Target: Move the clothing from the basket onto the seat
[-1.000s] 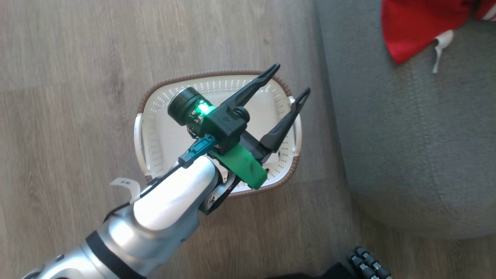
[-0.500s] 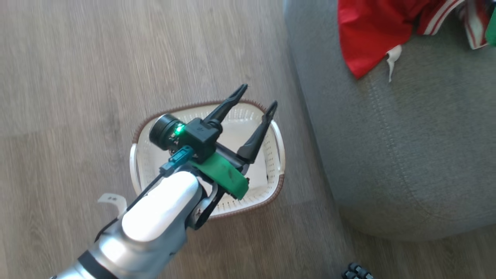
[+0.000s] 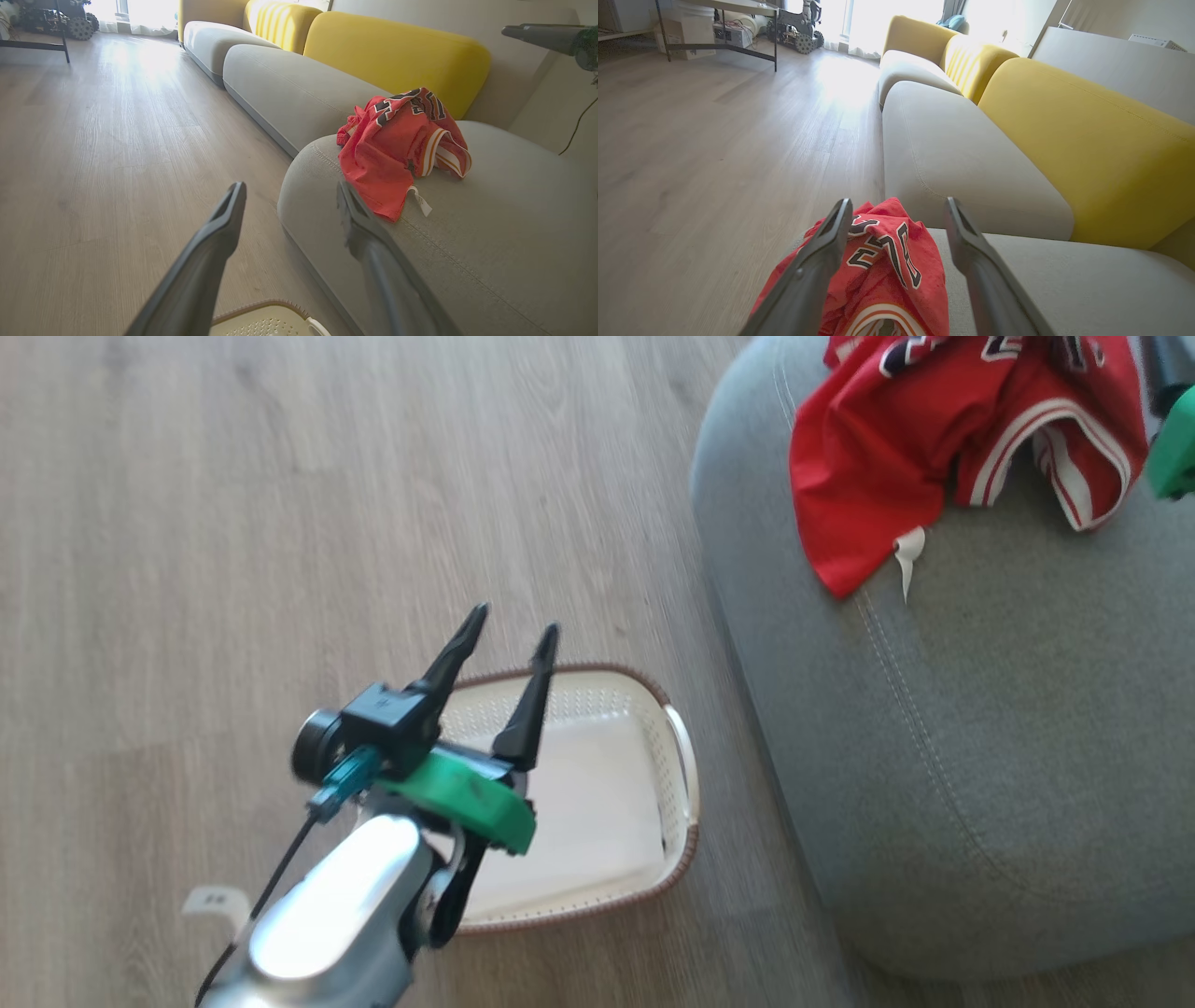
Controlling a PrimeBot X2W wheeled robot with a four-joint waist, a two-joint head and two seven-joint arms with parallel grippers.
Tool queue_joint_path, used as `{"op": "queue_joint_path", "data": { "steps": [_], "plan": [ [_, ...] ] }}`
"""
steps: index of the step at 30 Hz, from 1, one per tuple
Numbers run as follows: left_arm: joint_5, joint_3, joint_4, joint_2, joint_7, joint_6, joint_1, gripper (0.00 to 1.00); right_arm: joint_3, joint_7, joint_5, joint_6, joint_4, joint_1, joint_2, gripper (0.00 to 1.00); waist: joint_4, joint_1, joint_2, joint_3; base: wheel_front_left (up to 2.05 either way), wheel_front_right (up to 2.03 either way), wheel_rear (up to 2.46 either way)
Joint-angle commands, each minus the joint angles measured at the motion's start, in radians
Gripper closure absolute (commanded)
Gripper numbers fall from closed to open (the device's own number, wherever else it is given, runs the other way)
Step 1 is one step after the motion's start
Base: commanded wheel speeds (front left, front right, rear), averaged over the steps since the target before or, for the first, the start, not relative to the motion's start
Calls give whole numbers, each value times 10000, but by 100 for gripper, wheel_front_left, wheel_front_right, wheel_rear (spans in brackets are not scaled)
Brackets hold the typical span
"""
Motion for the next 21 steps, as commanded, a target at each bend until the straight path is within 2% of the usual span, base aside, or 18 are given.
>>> {"op": "queue_joint_path", "data": {
  "steps": [1, 5, 9, 17, 21],
  "plan": [
    [-51, 437, -289, 291, -105, 75, -41, 0, -68, -154, -87, 69, -369, 155, 80, 0, 235, 0, 0, -369, 0, 0, 0],
    [66, 1322, -601, 399, -120, 516, 665, 0, -847, -781, -825, 69, -739, 973, 667, 0, 504, 0, 0, -846, 0, 0, 0],
    [265, 2166, -882, 549, -123, 867, 1569, 0, -1700, -1195, -1593, 69, -1257, 1963, 1608, 0, 719, 0, 0, -1195, 0, 0, 0],
    [551, 3394, -1206, 724, -124, 1159, 3152, 0, -2618, -1469, -2732, 69, -2708, 4136, 3562, 0, 1147, 0, 0, -1823, 0, 0, 0],
    [747, 3851, -1448, 683, -125, 1309, 3833, 0, -2916, -1450, -2994, 69, -3346, 5224, 4186, 0, 1311, 0, 0, -2088, 0, 0, 0]
  ]
}}
